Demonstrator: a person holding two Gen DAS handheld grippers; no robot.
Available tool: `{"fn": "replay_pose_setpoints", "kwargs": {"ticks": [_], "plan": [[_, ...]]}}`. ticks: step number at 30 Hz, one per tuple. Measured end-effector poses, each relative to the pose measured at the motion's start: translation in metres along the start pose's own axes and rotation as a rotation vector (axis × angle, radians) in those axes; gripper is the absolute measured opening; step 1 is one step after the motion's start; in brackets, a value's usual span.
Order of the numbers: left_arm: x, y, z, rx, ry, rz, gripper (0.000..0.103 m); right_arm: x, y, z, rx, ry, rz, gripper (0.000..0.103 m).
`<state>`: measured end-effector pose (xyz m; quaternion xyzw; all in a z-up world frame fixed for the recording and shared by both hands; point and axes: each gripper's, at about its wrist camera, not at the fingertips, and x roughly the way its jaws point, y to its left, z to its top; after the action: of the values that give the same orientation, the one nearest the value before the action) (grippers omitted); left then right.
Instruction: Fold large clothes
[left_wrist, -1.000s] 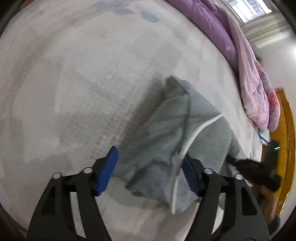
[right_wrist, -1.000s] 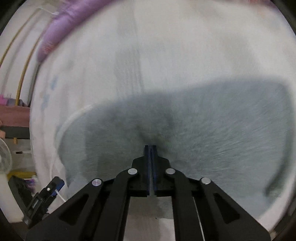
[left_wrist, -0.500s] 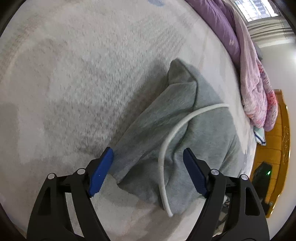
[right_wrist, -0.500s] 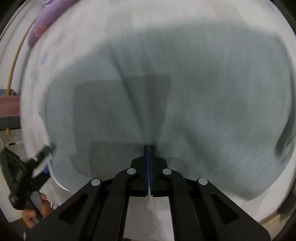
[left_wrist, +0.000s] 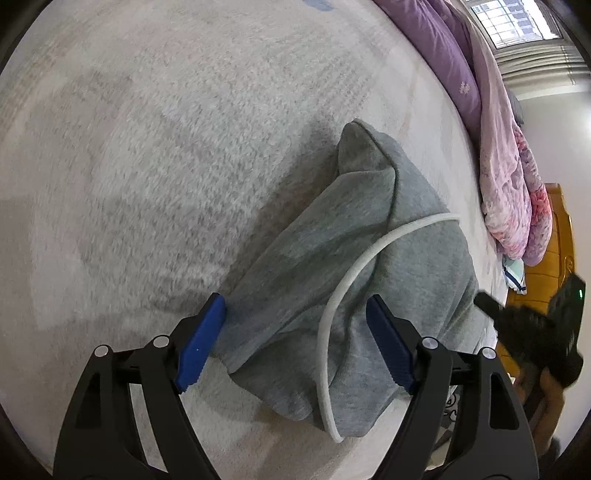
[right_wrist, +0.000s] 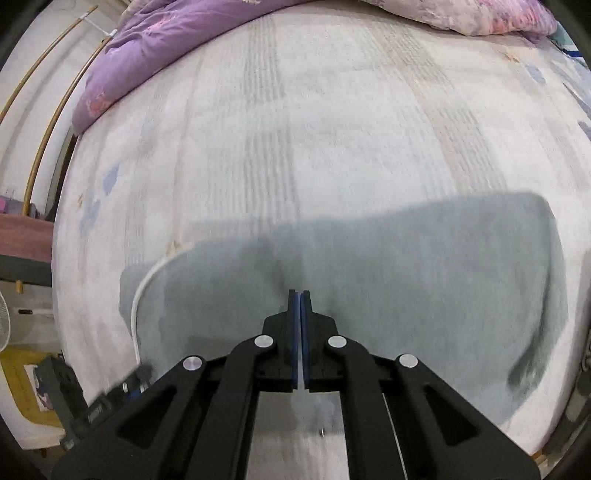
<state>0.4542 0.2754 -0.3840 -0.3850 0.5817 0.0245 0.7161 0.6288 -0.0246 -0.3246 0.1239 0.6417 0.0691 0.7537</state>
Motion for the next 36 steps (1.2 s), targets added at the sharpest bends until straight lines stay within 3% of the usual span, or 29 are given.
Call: {"fn": "replay_pose_setpoints", "kwargs": {"ticks": [5,8,13,17,21,24,28,36], "plan": [[0.007,-0.002,0.003,0.015,0.014,0.033,0.08,0.042,0.022,0.0,-0.027,0.016,-0.042,0.0],[0.013,-0.005,0.003,0.02,0.021,0.036,0.082,0.062,0.016,0.006,-0.002,0.025,-0.024,0.0],[0.016,-0.005,0.003,0.02,0.027,0.021,0.084,0.07,0.009,0.022,0.054,0.072,0.012,0.0],[0.022,-0.01,-0.002,0.006,0.01,0.016,0.086,0.061,0.007,0.016,0.059,0.06,0.022,0.0],[0.022,-0.01,-0.008,0.002,-0.002,0.005,0.086,0.04,0.01,-0.014,0.046,0.083,0.05,0.0],[0.021,-0.006,-0.009,-0.003,-0.003,-0.012,0.086,0.044,0.007,-0.058,0.031,0.135,0.038,0.0],[0.023,-0.011,-0.012,0.032,0.018,0.007,0.086,0.044,-0.011,-0.099,0.089,0.131,0.048,0.0],[0.02,0.005,-0.037,-0.106,0.046,-0.083,0.086,0.055,-0.017,-0.088,0.09,0.154,0.071,0.0]]}}
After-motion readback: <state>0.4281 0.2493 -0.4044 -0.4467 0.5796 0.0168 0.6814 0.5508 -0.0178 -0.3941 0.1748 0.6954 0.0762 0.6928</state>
